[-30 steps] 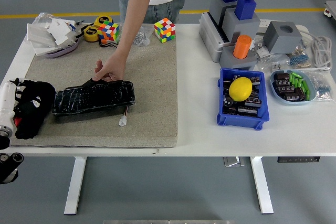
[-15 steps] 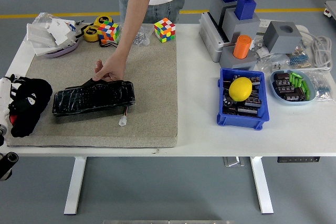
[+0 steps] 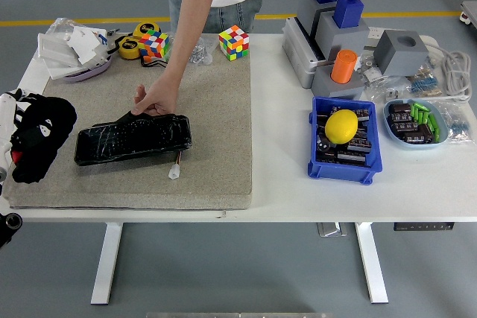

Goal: Pick the rag up,wipe the panel,place it on the desk

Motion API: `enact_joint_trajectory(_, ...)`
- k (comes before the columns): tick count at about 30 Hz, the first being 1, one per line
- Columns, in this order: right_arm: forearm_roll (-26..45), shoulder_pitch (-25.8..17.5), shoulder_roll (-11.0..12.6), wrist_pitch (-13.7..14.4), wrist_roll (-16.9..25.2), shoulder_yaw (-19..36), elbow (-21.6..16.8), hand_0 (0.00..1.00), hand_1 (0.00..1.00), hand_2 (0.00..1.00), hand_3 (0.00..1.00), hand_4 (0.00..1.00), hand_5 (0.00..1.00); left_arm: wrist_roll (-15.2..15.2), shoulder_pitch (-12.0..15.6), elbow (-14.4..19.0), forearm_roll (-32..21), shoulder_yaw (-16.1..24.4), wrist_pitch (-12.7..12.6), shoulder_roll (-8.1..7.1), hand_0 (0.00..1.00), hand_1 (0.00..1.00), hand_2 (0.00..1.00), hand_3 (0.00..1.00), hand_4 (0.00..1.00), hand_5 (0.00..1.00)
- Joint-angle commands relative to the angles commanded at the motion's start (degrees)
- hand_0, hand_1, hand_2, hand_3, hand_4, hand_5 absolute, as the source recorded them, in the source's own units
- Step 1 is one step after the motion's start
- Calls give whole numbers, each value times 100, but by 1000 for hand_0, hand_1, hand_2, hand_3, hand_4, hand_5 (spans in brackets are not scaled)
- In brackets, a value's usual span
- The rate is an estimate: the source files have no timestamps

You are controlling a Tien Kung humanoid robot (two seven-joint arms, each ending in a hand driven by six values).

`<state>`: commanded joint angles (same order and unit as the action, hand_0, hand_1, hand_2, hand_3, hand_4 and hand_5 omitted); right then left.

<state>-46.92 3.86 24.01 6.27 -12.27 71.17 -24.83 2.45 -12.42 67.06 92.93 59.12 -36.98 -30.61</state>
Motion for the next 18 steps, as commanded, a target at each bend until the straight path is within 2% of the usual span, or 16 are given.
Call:
enact_joint_trajectory(5,2,9,-7,-4,3,-12,0,759,632,697,608,989,591,-12,-68,-79,-28,-80,0,127,224,189,551,554,484,2)
enact_joint_trajectory(18,36,0,31,-22,-1,-15,43,759,632,697,609,986,596,34,-212,38,-17,-482,0,190,219,184,551,556,465,2)
